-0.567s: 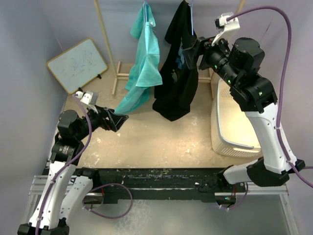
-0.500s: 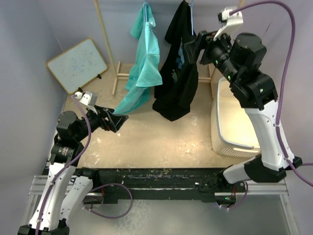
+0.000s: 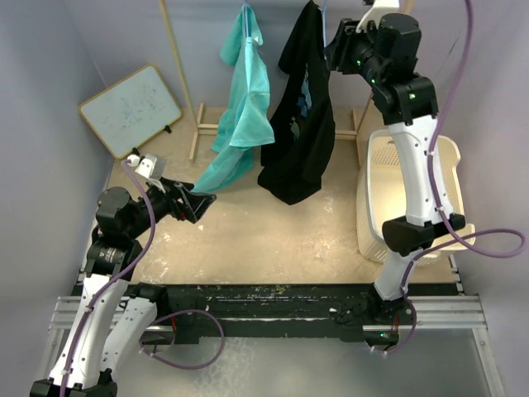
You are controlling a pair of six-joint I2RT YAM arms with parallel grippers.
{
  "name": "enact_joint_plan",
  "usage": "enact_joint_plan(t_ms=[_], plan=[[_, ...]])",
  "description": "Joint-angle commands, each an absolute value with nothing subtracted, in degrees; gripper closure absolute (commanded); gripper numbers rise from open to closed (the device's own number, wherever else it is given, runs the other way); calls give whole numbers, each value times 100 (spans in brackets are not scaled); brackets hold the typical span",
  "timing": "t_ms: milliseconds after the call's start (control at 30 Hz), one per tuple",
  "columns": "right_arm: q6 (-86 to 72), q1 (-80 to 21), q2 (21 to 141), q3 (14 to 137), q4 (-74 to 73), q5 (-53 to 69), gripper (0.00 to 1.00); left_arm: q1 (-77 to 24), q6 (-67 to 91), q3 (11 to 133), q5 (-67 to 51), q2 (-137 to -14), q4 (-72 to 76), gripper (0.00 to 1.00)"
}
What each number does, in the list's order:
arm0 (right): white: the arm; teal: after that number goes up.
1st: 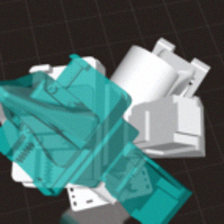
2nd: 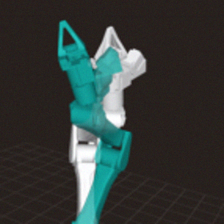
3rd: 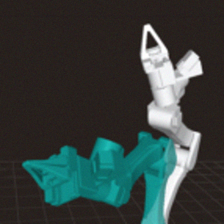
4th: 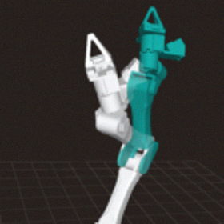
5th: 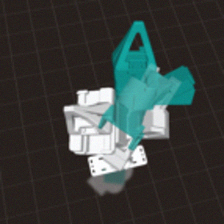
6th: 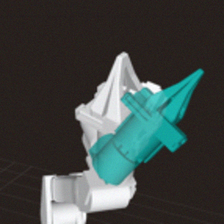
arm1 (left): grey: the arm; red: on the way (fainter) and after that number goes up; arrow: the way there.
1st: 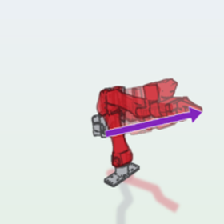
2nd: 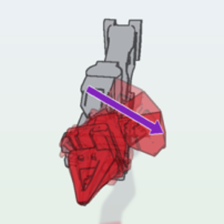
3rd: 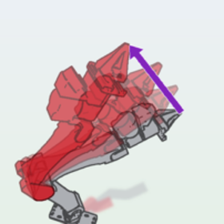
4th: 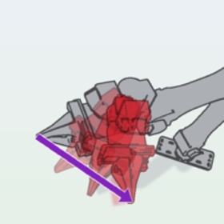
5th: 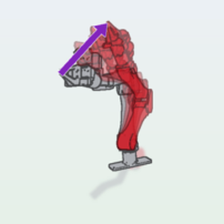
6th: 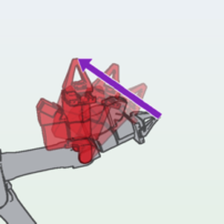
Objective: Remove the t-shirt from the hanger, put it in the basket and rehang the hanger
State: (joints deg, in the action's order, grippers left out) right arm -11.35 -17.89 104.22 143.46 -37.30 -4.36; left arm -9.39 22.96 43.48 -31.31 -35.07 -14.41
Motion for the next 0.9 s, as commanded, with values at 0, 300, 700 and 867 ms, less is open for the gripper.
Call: enact_joint_plan(t_ms=[0, 300, 700, 867], plan=[[-1176, -1822, 10494, 14462, -3410, 104, 49, -904, 2210, 4354, -3162, -3454, -1192, 10], [-1229, -1802, 11016, 14697, -3298, 97, 55, -905, 2219, 4353, -3155, -3433, -1187, 10], [-1221, -1758, 11179, 14752, -3129, -339, 100, -905, 2223, 4355, -3080, -3432, -1189, 11], [-1079, -1758, 10803, 14518, -2815, -453, 100, -905, 2252, 4364, -3062, -3396, -1176, 7]])
